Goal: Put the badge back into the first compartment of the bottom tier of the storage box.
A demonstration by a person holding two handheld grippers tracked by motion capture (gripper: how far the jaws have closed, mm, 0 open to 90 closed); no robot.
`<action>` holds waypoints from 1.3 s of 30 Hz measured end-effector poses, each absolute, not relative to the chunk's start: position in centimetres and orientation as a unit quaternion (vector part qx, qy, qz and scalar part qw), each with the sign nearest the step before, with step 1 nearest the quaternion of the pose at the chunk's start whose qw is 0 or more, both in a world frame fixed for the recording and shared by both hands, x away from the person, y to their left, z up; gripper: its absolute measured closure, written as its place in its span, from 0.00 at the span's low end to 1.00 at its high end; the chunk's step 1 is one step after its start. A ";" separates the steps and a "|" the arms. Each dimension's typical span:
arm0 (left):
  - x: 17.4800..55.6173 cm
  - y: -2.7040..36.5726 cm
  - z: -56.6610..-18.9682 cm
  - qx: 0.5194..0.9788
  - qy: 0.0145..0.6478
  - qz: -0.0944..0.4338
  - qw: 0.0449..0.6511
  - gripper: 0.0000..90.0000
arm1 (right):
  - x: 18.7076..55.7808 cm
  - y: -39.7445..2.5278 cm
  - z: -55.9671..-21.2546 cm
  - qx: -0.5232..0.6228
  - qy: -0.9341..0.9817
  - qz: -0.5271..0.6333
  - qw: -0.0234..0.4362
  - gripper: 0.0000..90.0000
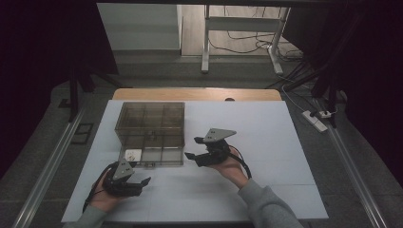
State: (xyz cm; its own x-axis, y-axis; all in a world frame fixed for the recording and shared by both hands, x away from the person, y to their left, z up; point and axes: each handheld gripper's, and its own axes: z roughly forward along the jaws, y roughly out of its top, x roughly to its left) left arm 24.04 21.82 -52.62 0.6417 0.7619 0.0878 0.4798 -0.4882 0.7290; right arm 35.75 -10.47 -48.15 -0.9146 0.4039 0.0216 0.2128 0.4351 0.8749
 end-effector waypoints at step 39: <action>24.1 21.7 -52.7 0.838 0.368 0.212 0.342 0.25 | 30.7 -28.6 -50.1 0.311 0.806 0.473 0.170 0.34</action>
State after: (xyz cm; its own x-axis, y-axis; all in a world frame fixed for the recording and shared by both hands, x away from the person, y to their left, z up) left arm 24.13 21.73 -52.73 0.6391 0.7622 0.1031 0.4731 -0.4953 0.7286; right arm 30.69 -28.58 -50.09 -0.7484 0.6629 0.0209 0.3417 0.3584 0.8688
